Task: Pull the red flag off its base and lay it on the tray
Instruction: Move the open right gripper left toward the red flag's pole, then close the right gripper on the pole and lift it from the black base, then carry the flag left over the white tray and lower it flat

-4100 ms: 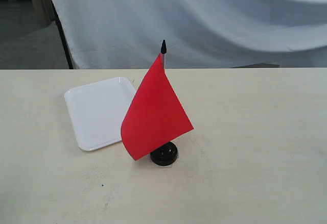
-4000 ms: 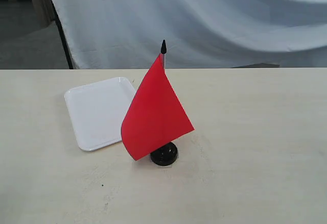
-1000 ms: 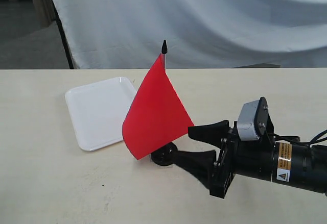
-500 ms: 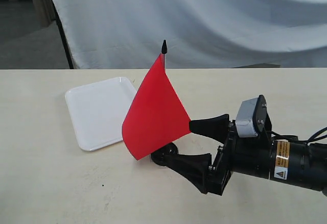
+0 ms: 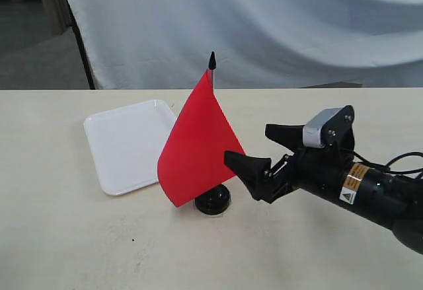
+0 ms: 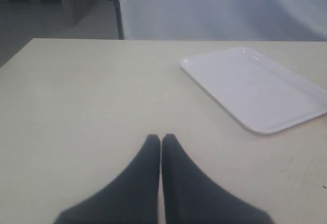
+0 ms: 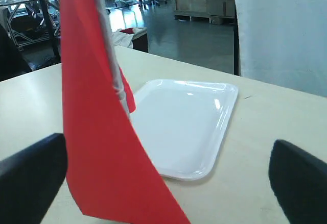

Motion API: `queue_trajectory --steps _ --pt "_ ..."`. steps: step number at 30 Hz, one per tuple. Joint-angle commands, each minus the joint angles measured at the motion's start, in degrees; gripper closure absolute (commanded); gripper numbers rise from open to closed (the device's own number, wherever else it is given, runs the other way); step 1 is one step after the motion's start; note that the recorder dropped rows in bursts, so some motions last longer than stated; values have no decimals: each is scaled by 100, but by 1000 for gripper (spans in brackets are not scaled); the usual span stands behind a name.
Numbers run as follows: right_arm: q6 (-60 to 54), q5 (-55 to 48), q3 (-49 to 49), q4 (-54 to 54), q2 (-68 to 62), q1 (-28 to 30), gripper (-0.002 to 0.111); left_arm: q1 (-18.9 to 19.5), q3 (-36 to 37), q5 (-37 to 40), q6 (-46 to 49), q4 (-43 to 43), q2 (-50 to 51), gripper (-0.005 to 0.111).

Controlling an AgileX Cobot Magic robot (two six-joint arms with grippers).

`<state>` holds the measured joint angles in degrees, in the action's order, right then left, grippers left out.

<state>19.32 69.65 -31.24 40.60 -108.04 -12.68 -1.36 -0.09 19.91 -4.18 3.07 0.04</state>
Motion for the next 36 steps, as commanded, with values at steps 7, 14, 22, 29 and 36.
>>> queue_trajectory --steps 7,14,22,29,36 --pt "-231 -306 -1046 39 -813 -713 4 14 9 -20 -14 -7 -4 105" --pt "-1293 -871 -1373 96 -1148 -1044 63 14 9 -20 -14 -7 -4 105" --pt "-869 -806 -1225 454 -544 -1028 109 14 9 -20 -14 -7 -4 105" --pt "-315 -3040 -1158 -1549 981 -1195 109 14 9 -20 -14 -7 -4 105" --pt "-451 -8914 -4794 -1389 -92 -2581 109 14 9 -20 -14 -7 -4 105"
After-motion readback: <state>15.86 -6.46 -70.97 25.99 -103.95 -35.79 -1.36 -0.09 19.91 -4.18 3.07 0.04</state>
